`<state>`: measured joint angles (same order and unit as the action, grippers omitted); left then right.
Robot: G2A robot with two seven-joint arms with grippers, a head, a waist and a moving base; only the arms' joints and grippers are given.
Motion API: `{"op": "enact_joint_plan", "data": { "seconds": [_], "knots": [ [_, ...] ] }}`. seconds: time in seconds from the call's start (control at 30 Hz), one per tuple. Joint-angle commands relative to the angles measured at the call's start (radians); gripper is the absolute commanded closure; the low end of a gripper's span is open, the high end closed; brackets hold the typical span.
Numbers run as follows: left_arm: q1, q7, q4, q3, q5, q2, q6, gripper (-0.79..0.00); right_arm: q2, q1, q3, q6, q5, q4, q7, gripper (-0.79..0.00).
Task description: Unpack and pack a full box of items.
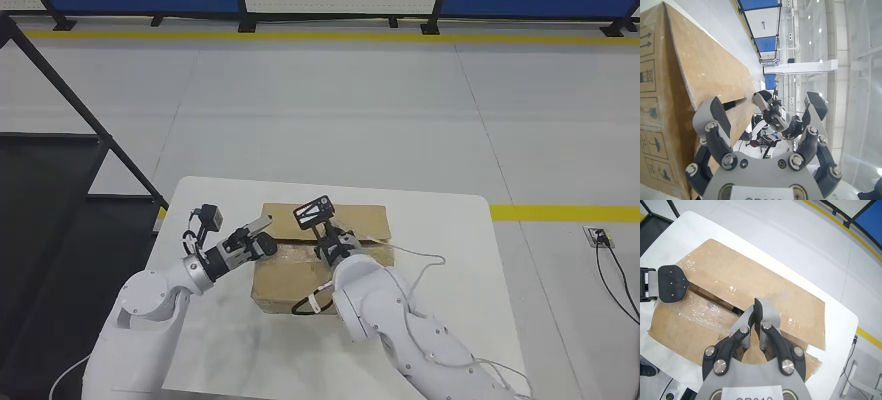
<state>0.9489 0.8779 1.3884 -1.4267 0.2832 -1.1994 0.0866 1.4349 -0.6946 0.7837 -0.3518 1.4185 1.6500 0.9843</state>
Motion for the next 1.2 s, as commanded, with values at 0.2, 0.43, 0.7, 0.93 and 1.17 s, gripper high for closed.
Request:
{"op": "enact_joint_plan", "data": {
  "seconds": [0.2, 0.43, 0.7, 0.93, 1.17],
  "knots": [
    [0.005, -0.011, 0.009, 0.006, 0.001, 0.005, -0.001, -0.785, 0.002, -0.097, 0.048, -0.042, 0.043, 0.058, -0.107, 0.0],
    [0.006, -0.017, 0.014, 0.012, 0.003, 0.009, -0.003, -0.785, 0.007, -0.16, 0.074, -0.056, 0.063, 0.09, -0.131, -0.225],
    [0.001, -0.023, 0.011, 0.022, 0.004, 0.012, -0.005, -0.785, 0.01, -0.225, 0.113, -0.052, 0.089, 0.141, -0.145, -0.637],
    [-0.001, -0.027, 0.01, 0.028, 0.007, 0.015, -0.004, -0.785, 0.013, -0.273, 0.17, -0.079, 0.105, 0.204, -0.155, -0.785],
    [-0.001, -0.029, 0.011, 0.03, 0.015, 0.019, -0.004, -0.785, 0.016, -0.291, 0.21, -0.077, 0.152, 0.243, -0.104, -0.785]
  ]
}}
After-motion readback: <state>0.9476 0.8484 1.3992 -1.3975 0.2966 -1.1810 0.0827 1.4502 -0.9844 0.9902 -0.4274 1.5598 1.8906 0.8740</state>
